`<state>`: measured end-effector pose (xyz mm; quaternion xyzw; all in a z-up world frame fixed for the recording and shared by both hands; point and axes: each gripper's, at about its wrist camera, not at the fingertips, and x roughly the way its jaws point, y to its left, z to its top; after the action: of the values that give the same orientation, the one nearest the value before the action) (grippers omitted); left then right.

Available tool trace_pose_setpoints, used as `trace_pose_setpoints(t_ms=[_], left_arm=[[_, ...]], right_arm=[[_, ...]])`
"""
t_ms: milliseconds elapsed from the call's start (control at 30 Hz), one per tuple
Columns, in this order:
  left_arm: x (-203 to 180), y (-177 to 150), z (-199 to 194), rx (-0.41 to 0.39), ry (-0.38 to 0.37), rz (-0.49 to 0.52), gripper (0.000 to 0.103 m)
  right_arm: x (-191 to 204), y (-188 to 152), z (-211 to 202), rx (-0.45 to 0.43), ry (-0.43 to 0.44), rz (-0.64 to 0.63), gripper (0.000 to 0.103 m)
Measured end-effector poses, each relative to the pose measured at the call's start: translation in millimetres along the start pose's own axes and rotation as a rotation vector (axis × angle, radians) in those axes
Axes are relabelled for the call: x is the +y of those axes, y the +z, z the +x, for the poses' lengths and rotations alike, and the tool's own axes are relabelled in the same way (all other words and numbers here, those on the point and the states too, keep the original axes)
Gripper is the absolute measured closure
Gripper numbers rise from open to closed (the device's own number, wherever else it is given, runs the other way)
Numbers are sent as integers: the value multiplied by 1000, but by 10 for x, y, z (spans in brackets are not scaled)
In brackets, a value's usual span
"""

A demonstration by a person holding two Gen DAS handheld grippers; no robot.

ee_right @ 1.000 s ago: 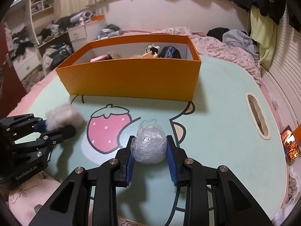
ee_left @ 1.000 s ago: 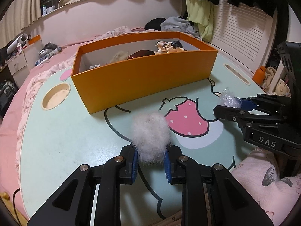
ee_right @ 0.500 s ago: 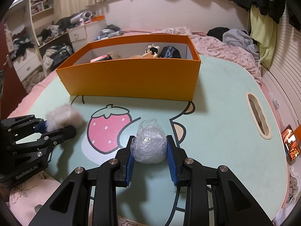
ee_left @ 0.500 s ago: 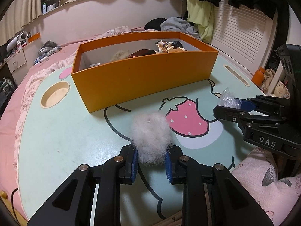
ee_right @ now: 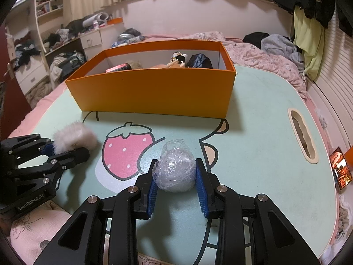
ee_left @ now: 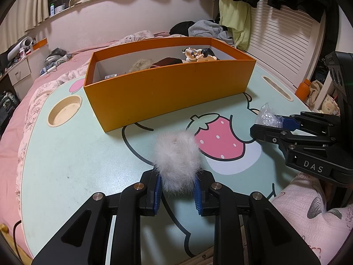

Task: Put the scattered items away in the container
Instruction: 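Hold the fluffy pouch in the left gripper and the wrapped item in the right, then drop the fluffy pouch into the box with the left gripper while the right drops the wrapped item in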

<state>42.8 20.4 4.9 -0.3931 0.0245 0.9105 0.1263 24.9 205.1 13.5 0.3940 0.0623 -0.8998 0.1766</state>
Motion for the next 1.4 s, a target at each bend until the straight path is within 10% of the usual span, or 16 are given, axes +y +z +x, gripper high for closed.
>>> trace_pose_setpoints(t_ms=[1400], left_arm=[[-42, -10, -14, 3, 34, 27, 78]], right_arm=[[-29, 10, -30, -3, 5, -2, 72]])
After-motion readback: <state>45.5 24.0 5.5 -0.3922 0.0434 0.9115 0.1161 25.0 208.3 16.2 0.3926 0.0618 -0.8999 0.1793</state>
